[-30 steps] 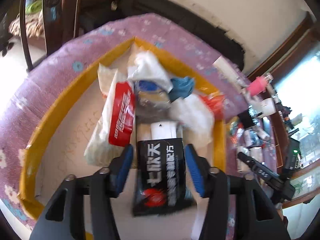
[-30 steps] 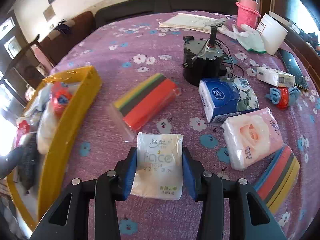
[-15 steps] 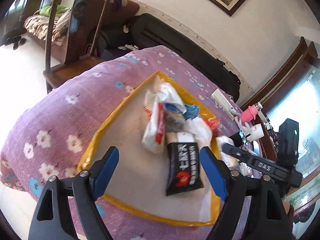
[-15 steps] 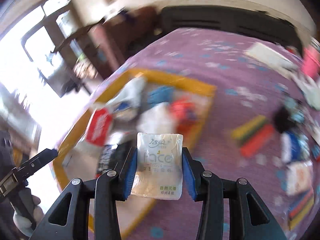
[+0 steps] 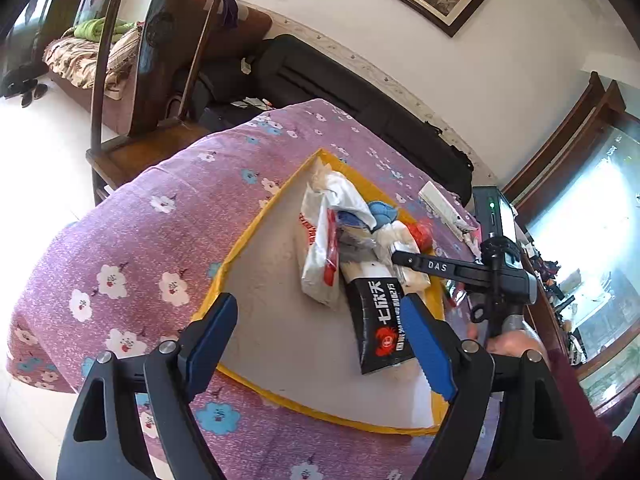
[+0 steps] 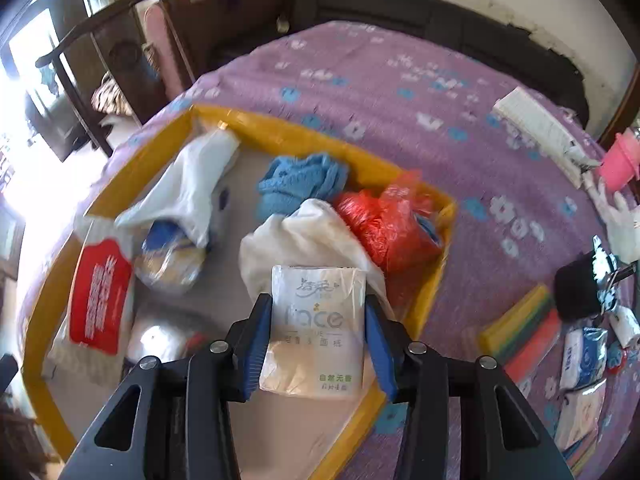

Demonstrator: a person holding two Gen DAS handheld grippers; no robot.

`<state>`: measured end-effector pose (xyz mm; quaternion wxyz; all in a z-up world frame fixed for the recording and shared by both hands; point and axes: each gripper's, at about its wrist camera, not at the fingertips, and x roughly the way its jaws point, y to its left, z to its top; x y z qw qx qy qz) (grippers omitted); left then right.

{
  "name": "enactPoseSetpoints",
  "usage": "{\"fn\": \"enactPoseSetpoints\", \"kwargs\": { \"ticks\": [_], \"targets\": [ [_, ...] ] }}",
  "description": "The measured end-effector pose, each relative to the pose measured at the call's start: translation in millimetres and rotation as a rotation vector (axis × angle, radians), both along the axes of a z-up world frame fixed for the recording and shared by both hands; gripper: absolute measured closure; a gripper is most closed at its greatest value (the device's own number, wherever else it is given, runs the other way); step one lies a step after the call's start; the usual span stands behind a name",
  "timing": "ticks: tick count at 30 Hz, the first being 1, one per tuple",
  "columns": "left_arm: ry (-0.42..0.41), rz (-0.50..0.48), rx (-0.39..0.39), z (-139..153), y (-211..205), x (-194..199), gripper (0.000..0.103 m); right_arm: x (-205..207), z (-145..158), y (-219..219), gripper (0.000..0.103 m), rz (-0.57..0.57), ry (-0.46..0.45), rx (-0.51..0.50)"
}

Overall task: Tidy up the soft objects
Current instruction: 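Release the black pack and white tissue pack into the yellow tray, then move both grippers back over the remaining items on the table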

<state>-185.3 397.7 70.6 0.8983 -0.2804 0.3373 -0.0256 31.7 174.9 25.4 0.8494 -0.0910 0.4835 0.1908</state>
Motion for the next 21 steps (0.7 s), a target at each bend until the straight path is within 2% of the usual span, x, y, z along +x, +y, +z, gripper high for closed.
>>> {"fn": "enactPoseSetpoints", "kwargs": {
  "ticks": [2, 3, 6, 13, 21],
  "targets": [
    [0.004, -0.005, -0.006, 0, -3, 0, 0.02, -6, 5, -6, 0.04, 0.006, 0.011, 0.054],
    [0.005, -0.006, -0.005, 0, -5, 0, 0.02, -12, 10, -10, 0.032, 0.001, 0.004, 0.073],
    [0.009, -0.009, -0.008, 2, -8, -2, 0.02, -36, 28, -25, 0.024, -0.008, -0.046, 0.126],
    [0.001, -0.065, 0.023, 14, -36, -6, 0.02, -89, 50, -98, 0.014, -0.064, -0.173, 0.132],
    [0.009, -0.252, 0.078, 21, -114, 3, 0.019, -110, 28, -232, 0.014, -0.287, -0.153, 0.12]
  ]
}}
